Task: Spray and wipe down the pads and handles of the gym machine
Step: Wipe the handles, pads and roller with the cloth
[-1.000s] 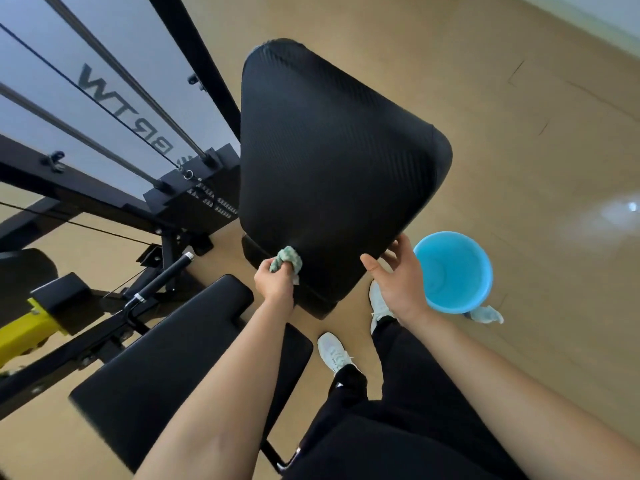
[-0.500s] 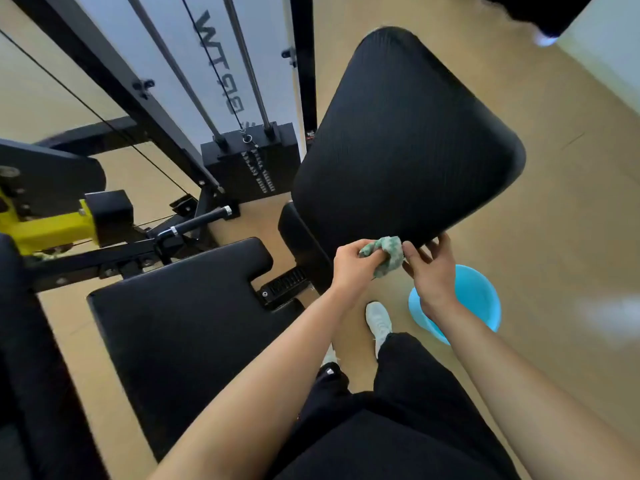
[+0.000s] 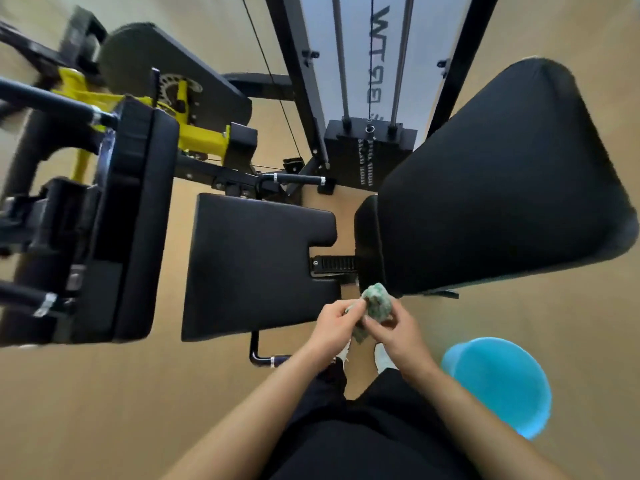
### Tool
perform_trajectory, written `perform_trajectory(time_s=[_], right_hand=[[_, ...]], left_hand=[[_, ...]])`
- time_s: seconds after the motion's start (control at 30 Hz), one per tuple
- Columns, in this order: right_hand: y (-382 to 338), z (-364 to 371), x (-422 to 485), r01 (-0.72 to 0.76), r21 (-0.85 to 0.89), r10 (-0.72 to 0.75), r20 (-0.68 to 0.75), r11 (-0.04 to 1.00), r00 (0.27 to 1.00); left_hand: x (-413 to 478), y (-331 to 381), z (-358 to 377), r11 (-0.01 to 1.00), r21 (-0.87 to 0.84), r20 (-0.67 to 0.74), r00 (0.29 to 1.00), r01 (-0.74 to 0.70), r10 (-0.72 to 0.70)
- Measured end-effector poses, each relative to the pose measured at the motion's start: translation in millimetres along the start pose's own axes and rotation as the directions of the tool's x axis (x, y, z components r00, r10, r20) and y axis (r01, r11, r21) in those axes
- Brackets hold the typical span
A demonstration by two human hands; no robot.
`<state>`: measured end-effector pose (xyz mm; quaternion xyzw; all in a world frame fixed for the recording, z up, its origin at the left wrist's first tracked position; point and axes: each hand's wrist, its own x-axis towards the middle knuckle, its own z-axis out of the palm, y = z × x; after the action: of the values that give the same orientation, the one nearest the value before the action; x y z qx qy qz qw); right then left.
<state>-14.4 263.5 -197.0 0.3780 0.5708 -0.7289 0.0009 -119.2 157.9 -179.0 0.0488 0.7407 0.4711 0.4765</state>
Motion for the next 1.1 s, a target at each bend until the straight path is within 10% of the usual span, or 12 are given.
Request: perform_trajectory(time_s=[0.43, 0.87, 1.0, 1.1], right_hand=[[9, 49, -5, -0.126, -0.067, 0.139, 0.253, 0.990, 0.957], [34, 156, 1, -0.287, 0.082, 0.277, 0.108, 0.955, 0.955], [28, 161, 29, -0.196, -0.143, 0.189, -0.057, 0.970, 0.980], [11, 162, 61, -0.074, -0.267, 0.145, 0.258, 0.961, 0.955]], left_hand=[[-77, -64, -28, 0.932, -0.358, -0.394, 0.898, 0.048, -0.198], [-74, -127, -121, 0.702, -0.700, -0.235, 0.971, -0.130, -0.054], [-57, -133, -136, 0.633, -0.769, -0.209, 0.972, -0.093, -0.110], [-34, -124, -144, 0.676, -0.731, -0.255, 0.956, -0.094, -0.142]])
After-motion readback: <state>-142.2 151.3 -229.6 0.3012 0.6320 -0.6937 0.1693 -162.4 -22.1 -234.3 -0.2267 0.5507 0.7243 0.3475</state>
